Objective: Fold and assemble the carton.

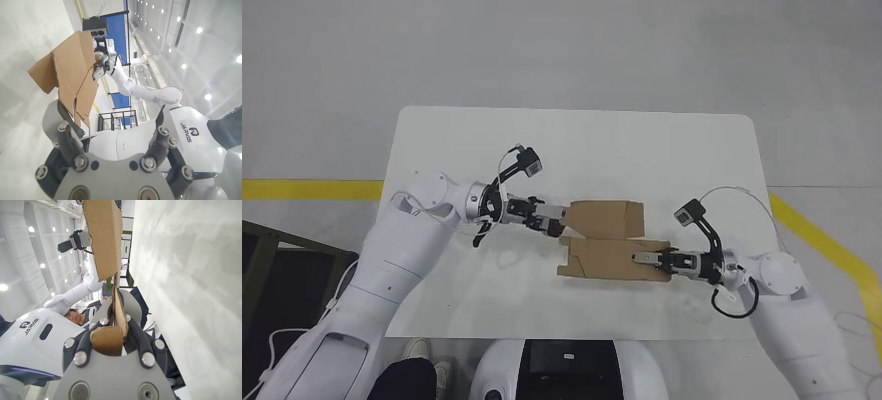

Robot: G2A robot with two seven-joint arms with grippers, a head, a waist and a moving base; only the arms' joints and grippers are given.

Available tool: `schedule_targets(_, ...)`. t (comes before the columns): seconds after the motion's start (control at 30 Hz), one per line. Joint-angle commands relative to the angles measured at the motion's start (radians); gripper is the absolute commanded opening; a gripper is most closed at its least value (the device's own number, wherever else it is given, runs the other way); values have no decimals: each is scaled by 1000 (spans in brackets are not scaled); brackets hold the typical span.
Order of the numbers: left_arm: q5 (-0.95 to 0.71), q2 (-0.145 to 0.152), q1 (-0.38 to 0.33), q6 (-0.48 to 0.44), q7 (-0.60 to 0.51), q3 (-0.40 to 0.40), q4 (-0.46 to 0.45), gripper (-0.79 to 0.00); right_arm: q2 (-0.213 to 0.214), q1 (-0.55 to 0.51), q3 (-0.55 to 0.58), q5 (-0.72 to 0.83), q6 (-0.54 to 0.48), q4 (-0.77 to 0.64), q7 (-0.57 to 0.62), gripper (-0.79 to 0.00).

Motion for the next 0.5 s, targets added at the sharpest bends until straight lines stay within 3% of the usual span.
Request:
schedule_targets(0.0,-1,-1,-2,-2,5,0,-2,0,1,-2,-1,0,0,-1,-3,-785)
schedule_targets(0.47,-11,-15,-19,-6,42,21,16,0,3,-10,-15,5,-3,-36,-13,-785)
